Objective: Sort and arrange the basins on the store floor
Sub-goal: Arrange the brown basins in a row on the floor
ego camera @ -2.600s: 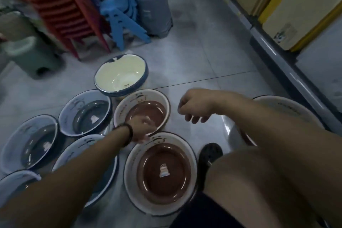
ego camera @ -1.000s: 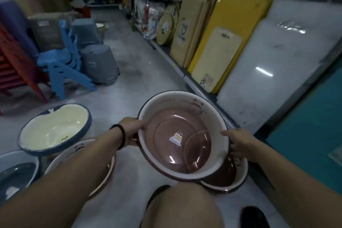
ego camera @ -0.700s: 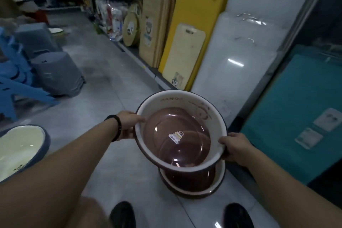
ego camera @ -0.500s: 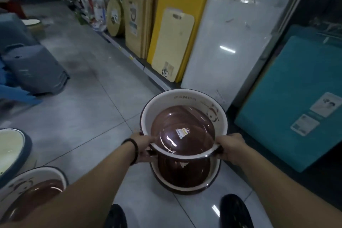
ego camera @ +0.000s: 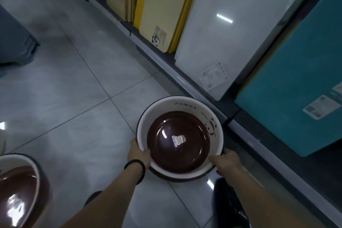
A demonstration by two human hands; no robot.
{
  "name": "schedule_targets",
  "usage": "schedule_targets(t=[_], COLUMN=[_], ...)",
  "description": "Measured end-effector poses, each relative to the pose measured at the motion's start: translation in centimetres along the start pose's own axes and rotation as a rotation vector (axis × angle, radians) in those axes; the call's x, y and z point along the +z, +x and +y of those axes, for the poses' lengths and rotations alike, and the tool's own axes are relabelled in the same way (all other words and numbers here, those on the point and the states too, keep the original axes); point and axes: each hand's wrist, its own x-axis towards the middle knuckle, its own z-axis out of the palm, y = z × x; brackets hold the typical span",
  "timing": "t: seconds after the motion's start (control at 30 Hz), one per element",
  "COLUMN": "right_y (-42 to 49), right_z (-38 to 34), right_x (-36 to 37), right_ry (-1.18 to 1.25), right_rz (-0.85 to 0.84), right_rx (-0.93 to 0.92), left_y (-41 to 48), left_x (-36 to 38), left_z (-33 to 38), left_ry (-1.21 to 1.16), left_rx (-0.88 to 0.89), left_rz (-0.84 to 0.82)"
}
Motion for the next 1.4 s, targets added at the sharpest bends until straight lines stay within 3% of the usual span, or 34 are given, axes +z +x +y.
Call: schedule_targets(t=[0.13, 0.43, 0.57, 0.83, 1.0, 1.07, 1.2, 1.3, 1.4], right_y=[1.1, 2.1, 1.5, -0.3, -1.2, -2.5, -6.2, -11.3, -19.2], right_z=[1.0, 2.4, 3.5, 4.1, 1.4, -1.6, -8.8, -12.8, -14.3], right_x=[0.8, 3.2, 4.1, 6.1, 6.4, 6.6, 10.9, 17.8, 24.4], right_ry=[0.040, 0.080, -0.022, -0.298, -0.456, -0.712, -1.193, -1.026, -0.713], right_rz=[-0.034, 0.007, 0.006, -0.174, -0.324, -0.394, -0.287, -0.270, -0.456], right_rx=[0.060, 0.154, 0.165, 0.128, 0.307, 0.211, -0.194, -0.582, -0.719], left_y=[1.2, 2.5, 2.1, 1.9, 1.6, 0.8, -1.2, -2.4, -2.6], left_x=[1.2, 2.0, 0.8, -3.1, -5.4, -7.6, -14.9, -22.7, -30.8], left_z=[-0.1, -1.9, -2.7, -5.5, -3.3, -1.2, 5.4, 9.1, 6.9], left_ry=[0.122, -0.012, 0.003, 0.017, 0.225, 0.412, 0.928, 0.867, 0.563], left_rx=[-0.070, -0.114, -0.130, -0.220, -0.306, -0.234, 0.009, -0.005, -0.009], left_rz=[0.104, -0.032, 0.027, 0.075, -0.006, -0.029, -0.269, -0.307, -0.142])
